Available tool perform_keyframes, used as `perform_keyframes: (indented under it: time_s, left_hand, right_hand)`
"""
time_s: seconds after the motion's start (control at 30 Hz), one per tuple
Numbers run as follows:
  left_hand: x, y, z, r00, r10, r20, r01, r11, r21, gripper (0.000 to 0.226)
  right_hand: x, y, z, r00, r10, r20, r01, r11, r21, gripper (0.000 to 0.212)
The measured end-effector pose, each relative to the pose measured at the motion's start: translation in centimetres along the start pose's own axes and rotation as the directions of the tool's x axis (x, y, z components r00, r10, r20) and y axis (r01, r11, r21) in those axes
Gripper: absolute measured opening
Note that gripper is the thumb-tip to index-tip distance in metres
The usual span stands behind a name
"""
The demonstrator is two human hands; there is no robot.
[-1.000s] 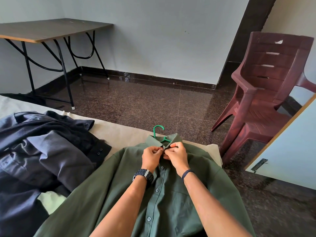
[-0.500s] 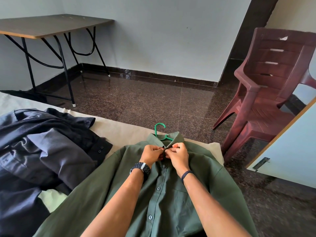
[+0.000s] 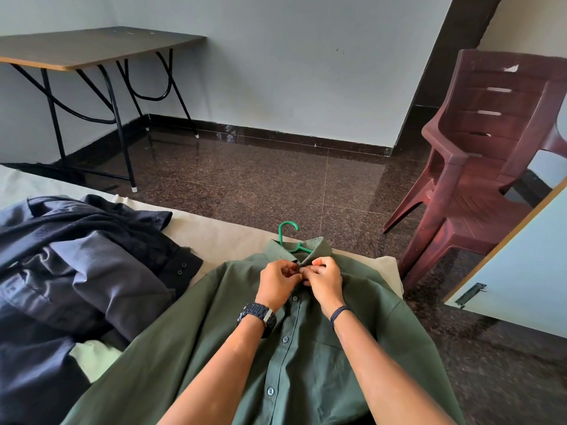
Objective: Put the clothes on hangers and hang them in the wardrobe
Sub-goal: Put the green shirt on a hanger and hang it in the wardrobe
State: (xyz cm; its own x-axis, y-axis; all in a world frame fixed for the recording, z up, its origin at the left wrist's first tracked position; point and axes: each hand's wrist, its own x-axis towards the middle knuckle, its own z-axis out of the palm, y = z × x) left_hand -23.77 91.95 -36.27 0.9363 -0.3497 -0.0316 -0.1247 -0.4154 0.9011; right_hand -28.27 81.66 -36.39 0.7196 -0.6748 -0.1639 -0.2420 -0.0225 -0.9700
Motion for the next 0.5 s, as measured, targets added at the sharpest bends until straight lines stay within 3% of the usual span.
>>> perform_keyframes:
  time_s: [0.13, 0.27, 0.43, 0.5]
  left_hand:
    - [0.26, -0.21, 0.17, 0.998, -0.023, -0.054, 0.024, 1.000, 0.007, 0.012]
    - [0.25, -0.29, 0.30, 0.994, -0.097, -0.059, 0.091, 0.990, -0.109, 0.011]
    - [0.64, -0.31, 0.24, 0.970, -0.240, 0.022, 0.238, 0.941, -0.242, 0.014]
    - [0.81, -0.46, 0.11, 0.944, -0.317, 0.092, 0.327, 0.868, -0.374, 0.019]
  right_hand:
    - [-0.01, -0.12, -0.07, 1.000, 0.012, 0.026, -0.013, 1.000, 0.010, 0.023]
    - [-0.01, 0.29, 0.14, 1.000, -0.014, 0.019, 0.014, 0.999, -0.037, 0.029]
    - [-0.22, 0.46, 0.31, 0.999, -0.043, 0.015, 0.045, 0.989, -0.138, 0.028]
    - [-0.29, 0.24, 0.37, 0.998, -0.053, 0.025, 0.056, 0.983, -0.173, 0.027]
